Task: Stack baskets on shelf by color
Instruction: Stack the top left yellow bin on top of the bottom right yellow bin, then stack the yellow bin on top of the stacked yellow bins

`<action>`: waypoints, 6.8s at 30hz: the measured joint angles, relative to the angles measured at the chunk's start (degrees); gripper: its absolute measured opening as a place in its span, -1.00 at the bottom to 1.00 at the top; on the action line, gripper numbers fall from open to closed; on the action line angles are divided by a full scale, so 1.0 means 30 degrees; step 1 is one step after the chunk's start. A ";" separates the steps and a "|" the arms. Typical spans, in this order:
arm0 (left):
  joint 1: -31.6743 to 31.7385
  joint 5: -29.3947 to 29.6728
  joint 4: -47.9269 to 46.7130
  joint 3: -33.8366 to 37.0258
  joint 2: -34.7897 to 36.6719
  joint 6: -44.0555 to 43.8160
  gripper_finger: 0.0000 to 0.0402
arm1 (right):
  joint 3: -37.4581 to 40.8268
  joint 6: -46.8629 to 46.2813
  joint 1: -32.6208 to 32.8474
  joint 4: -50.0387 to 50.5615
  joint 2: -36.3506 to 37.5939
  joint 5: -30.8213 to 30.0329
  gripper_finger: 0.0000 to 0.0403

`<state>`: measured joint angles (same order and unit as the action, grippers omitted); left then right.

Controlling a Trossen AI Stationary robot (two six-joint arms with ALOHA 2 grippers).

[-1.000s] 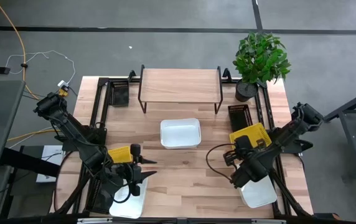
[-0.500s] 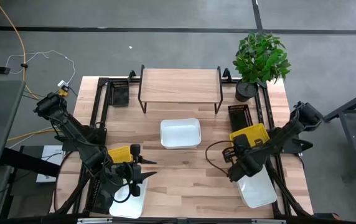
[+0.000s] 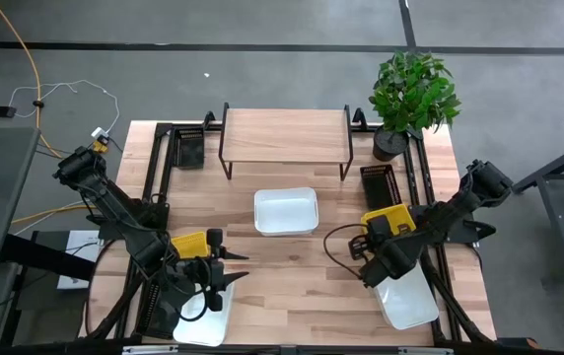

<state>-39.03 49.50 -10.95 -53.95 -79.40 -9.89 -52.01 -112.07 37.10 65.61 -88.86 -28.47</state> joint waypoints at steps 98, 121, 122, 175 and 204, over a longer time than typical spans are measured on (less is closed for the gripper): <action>0.5246 -1.2476 -1.6197 0.4852 0.7584 -1.5150 -0.33 | 1.0914 3.2588 -0.3789 -3.1103 0.8116 -0.0865 -0.05; 0.7155 -1.4517 -1.6841 0.4845 0.0860 -1.1889 -0.34 | 1.0899 3.2515 -0.3789 -3.0950 0.8116 -0.0933 -0.05; 0.7155 -1.4515 -1.6838 0.4845 0.0758 -1.1814 -0.34 | 1.0899 3.2515 -0.3789 -3.0943 0.8116 -0.0933 -0.05; 0.8423 0.2249 -1.7272 -1.3931 -0.8057 -0.4466 -1.00 | -0.2185 3.4380 -0.1736 -2.5158 -0.0668 -1.3560 -0.05; 0.7888 0.0765 -1.3602 -1.3930 -0.8058 -0.1992 -0.94 | -0.3643 3.5371 -0.2113 -2.4373 -0.3060 -1.9001 -0.82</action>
<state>-15.36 51.79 -51.75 -95.74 -103.57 -15.87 -62.94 -5.96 30.76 -7.51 -98.04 -85.47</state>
